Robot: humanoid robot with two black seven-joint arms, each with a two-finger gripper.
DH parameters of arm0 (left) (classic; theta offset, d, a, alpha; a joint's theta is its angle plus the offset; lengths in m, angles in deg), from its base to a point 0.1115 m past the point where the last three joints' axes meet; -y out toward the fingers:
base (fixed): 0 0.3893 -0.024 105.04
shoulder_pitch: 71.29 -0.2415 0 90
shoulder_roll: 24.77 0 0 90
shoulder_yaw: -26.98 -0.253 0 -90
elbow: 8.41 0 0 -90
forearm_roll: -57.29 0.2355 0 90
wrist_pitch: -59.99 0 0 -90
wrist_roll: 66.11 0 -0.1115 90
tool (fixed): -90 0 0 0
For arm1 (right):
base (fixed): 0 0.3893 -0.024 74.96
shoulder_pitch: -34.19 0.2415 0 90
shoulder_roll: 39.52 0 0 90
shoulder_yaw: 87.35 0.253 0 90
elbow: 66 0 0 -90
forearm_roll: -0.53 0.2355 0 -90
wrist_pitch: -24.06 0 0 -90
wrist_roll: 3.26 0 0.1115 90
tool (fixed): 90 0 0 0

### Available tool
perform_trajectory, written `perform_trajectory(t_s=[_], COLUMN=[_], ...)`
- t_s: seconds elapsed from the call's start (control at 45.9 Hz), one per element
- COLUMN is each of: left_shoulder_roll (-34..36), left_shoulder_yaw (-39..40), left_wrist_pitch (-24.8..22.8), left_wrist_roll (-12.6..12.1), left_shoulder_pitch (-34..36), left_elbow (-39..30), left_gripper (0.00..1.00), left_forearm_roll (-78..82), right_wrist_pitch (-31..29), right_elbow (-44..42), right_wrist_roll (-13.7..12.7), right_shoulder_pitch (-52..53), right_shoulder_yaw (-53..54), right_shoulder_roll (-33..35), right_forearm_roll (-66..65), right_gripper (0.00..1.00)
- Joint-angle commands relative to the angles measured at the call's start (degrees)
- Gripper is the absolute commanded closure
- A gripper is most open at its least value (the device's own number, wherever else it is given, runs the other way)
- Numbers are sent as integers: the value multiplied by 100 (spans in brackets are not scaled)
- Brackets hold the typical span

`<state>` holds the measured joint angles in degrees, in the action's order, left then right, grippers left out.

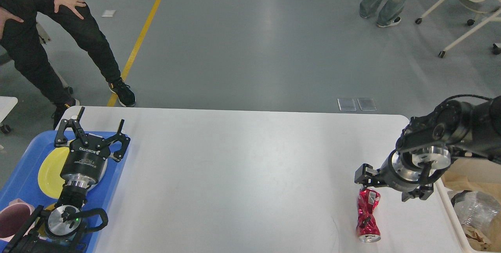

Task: Tidy desktop
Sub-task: 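Lower the right gripper onto the crumpled red can and grasp it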

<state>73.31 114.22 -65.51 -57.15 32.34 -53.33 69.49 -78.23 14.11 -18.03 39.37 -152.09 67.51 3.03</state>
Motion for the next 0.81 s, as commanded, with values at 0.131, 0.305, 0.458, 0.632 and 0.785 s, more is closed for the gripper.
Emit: perform_trajectory(t_s=[0.131,0.305,0.458,0.632,0.785], left_shoulder_roll=[0,0,0,0,0], left_shoulder_yaw=[-5,4,-5,4,-5], left_wrist_pitch=[0,0,0,0,0], left_wrist_roll=[0,0,0,0,0], left_shoulder_pitch=[0,0,0,0,0], left_elbow=[0,0,0,0,-9], left_gripper=[4,4,4,4,4], left_forearm_roll=[-7,2,-7,2,-7], right_wrist_pitch=[271,297,394,763,772], right_elbow=[-786,-1647,-2096,-2167,-2176], right_wrist_roll=[10,10,10,10,1], right_shoulder_pitch=[-1150,-1968,-2311,-2452,-2452], right_shoulder_yaw=[373,523,611,620,620], right_shoulder_roll=[-200,-569,-719,-763,-763], right_forearm_roll=[-3,-3,5,5,23], right_gripper=[0,0,2,24,59])
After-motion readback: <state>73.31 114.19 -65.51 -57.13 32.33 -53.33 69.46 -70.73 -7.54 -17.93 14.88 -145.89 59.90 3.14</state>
